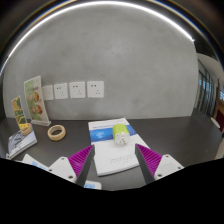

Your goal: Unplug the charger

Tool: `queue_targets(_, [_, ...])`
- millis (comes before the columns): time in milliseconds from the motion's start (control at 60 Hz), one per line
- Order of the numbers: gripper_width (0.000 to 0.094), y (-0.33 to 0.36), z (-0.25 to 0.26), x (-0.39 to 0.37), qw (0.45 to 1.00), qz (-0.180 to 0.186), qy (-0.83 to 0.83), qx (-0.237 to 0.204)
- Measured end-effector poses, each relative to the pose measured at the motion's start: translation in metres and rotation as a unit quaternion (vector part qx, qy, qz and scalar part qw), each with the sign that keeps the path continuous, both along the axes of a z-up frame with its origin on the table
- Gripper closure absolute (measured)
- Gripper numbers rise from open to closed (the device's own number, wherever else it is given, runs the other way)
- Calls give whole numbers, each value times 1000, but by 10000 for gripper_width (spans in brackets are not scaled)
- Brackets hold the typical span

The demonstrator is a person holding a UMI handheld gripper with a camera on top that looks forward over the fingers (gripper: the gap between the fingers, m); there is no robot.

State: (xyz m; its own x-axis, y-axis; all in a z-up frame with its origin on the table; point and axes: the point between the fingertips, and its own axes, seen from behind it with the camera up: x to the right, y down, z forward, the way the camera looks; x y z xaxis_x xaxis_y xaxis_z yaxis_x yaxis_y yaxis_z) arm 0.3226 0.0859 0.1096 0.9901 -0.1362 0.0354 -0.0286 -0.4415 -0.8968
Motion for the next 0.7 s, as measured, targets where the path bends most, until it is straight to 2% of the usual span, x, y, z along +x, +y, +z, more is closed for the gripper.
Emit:
queue_targets(133, [108,-67,10,-34,999,-36,-11,12])
queue_targets(317, [109,-152,-1,-86,998,-60,-5,-9])
queue_targets(483, [111,-200,11,-108,998,-59,-16,5])
queue_targets(700, [113,-231,31,-92,998,-45,-32,30])
